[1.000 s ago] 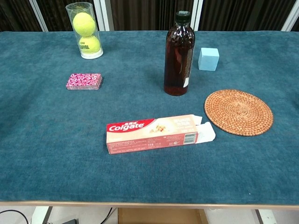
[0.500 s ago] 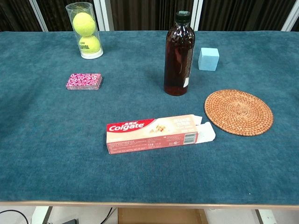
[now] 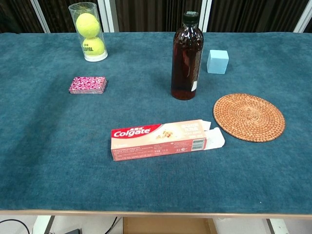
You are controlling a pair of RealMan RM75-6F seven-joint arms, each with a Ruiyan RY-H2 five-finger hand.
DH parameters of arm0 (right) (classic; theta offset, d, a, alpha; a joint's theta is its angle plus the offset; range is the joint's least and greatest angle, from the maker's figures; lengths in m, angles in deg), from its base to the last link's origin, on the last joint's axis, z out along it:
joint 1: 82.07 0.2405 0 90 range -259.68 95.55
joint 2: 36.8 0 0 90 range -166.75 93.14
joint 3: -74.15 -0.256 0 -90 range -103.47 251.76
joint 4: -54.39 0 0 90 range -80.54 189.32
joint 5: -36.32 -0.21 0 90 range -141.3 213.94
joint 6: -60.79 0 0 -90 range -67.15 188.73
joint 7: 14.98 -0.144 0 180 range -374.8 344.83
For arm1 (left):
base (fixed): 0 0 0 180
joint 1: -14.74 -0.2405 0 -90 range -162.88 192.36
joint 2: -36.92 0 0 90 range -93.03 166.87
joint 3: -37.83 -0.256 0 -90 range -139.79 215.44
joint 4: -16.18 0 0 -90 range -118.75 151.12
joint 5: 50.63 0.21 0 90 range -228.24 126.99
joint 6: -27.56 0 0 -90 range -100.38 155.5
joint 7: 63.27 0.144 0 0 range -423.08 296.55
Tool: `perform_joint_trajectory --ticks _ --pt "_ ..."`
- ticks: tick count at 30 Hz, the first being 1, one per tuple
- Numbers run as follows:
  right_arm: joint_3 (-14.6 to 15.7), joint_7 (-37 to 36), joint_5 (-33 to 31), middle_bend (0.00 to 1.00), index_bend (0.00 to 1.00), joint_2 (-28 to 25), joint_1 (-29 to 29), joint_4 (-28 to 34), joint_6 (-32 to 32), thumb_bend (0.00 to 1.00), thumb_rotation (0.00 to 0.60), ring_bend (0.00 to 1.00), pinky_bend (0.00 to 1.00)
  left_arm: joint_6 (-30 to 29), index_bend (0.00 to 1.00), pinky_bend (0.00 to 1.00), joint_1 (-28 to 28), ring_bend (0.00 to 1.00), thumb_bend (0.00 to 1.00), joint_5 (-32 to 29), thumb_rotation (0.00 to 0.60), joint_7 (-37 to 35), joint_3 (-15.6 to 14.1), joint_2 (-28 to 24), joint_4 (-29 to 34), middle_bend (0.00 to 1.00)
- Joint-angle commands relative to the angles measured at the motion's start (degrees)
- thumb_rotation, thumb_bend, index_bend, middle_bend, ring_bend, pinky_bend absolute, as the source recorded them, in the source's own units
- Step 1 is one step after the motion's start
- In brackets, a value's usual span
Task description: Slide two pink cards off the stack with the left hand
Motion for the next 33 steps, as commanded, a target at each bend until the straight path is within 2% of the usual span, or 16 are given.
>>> perform_joint_trajectory --ticks 1,6,15,21,25,33 --pt "-0.04 0.15 -0.22 0.06 0.13 0.04 0.08 0.03 -0.25 0.11 0.6 0.12 0.23 5.55 0.26 0.0 7.62 0.0 0.07 -8.89 0.6 5.84 0.83 4.35 -3.64 0.1" --pt "-0.19 0.2 -0.65 0.06 0.13 0.09 0.15 0.02 -0.54 0.11 0.6 0.12 0.23 6.17 0.27 0.0 13.52 0.0 0.09 -16.12 0.6 10.39 -0.51 10.21 -8.34 0.1" --pt "-0.34 -0.68 -0.92 0.06 0.13 0.06 0.1 -0.4 -0.63 0.11 0.6 0.12 0.23 3.3 0.28 0.0 19.43 0.0 0.1 -23.4 0.6 16.59 -3.01 18.0 -15.23 0.1" --pt "-0.46 -1.13 -1.06 0.06 0.13 0.1 0.11 -0.71 -0.7 0.11 0.6 0.12 0.23 3.82 0.31 0.0 21.22 0.0 0.13 -27.15 0.6 17.56 -3.56 19.67 -16.99 0.1" --pt "-0.38 -0.64 -1.14 0.06 0.13 0.29 0.36 -0.68 -1.24 0.11 0.6 0.12 0.23 6.94 0.32 0.0 23.79 0.0 0.14 -32.87 0.6 18.76 -3.39 19.61 -18.72 0.1" --pt "-0.4 0.24 -1.54 0.06 0.13 0.54 0.65 -0.52 -1.93 0.11 0.6 0.12 0.23 8.29 0.35 0.0 27.98 0.0 0.15 -39.37 0.6 20.75 -3.88 20.15 -20.55 0.1"
